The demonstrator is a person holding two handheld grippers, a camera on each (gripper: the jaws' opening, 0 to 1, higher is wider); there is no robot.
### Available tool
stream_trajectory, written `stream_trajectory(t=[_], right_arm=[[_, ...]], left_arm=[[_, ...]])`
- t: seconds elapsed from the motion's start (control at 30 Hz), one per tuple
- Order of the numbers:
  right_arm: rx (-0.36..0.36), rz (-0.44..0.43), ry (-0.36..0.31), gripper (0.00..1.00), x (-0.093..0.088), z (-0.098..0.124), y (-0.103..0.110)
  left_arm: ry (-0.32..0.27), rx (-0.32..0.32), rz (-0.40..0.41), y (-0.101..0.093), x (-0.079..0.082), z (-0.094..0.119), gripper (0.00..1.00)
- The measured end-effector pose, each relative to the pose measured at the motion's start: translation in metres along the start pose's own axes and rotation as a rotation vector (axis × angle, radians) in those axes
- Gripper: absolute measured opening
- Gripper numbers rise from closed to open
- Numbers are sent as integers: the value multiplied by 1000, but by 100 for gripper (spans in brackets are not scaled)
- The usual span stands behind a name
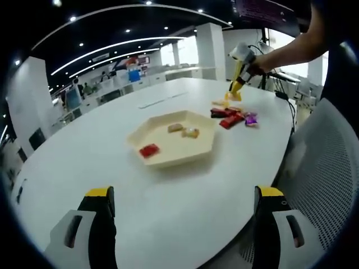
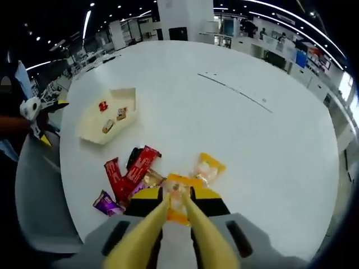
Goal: Place the target food into the container with the food tongs after gripping and lifting it, then release it inside without dropping or visibly crushing the food.
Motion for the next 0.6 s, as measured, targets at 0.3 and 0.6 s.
stream_trajectory(t=[0.3, 0.6], right_arm=[[30, 70, -45, 18, 40, 7, 12], [75, 123, -60, 18, 67, -2, 33]], left_arm=[[-24, -4, 12, 0, 3, 0, 99], [-31, 4, 9, 1, 4, 0, 99]])
Point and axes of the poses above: the point that each gripper's makers call its tool centre point, and the gripper's own axes: z roughly backward along the fingers, y roughly to its left, x roughly out of its top, the point moved 4 cm from there along z, roughly backward along the fingers
